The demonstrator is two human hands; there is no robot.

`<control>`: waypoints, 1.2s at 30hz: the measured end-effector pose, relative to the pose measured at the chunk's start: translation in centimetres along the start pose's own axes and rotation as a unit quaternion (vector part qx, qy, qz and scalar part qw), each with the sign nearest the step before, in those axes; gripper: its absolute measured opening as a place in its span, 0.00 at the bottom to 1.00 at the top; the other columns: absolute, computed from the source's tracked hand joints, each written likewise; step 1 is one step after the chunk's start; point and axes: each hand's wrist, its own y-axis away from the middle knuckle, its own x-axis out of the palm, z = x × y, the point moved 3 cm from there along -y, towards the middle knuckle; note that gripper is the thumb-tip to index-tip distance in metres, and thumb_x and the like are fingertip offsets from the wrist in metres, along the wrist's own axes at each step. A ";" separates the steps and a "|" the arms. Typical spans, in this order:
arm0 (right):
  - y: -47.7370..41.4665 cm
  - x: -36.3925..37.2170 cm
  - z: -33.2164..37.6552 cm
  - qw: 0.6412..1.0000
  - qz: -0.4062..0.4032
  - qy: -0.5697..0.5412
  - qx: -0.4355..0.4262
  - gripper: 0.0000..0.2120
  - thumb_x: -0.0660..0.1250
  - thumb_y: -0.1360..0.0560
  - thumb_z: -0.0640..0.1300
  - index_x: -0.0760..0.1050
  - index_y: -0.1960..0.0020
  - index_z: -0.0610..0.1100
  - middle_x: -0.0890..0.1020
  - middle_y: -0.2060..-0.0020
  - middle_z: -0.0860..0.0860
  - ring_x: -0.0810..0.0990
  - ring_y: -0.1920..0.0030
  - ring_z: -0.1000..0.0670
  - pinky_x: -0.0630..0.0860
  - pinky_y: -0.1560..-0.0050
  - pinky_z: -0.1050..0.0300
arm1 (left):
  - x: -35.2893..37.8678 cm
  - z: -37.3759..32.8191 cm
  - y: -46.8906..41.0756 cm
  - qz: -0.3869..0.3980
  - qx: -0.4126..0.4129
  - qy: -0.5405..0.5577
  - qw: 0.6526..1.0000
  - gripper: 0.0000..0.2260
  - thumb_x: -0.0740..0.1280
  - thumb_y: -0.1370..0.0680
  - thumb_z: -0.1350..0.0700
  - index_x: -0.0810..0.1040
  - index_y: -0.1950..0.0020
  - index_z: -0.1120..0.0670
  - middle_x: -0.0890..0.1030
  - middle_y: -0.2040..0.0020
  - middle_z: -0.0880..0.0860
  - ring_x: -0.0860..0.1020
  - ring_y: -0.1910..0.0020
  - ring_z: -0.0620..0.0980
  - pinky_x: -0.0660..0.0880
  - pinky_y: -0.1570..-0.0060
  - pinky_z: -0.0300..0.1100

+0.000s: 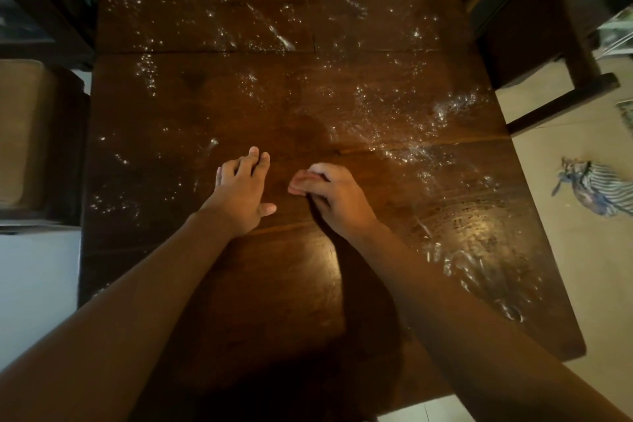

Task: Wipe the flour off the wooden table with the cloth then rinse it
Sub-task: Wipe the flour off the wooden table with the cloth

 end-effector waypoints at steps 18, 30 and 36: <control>3.2 -4.4 -7.5 0.926 -0.161 0.094 0.327 0.18 0.64 0.20 0.38 0.81 0.36 0.55 0.78 0.34 0.55 0.75 0.36 0.46 0.74 0.35 0.49 | 0.1 0.0 0.1 -0.006 -0.002 0.002 1.000 0.41 0.63 0.19 0.44 0.37 0.20 0.52 0.40 0.19 0.52 0.47 0.22 0.60 0.56 0.24 0.58; 0.5 -4.5 -6.8 0.956 -0.125 0.096 0.246 0.20 0.63 0.21 0.33 0.82 0.39 0.53 0.79 0.35 0.54 0.75 0.36 0.46 0.72 0.32 0.48 | 0.4 0.3 0.1 -0.019 -0.001 0.026 0.999 0.41 0.65 0.20 0.44 0.39 0.19 0.49 0.41 0.19 0.50 0.46 0.22 0.58 0.56 0.26 0.57; -3.2 -1.5 -3.6 0.983 -0.045 0.077 0.161 0.22 0.60 0.22 0.33 0.78 0.33 0.50 0.76 0.32 0.52 0.73 0.33 0.43 0.67 0.30 0.49 | 0.4 0.2 0.0 -0.014 -0.012 0.018 1.000 0.42 0.65 0.20 0.44 0.38 0.19 0.49 0.41 0.19 0.50 0.46 0.22 0.58 0.56 0.25 0.57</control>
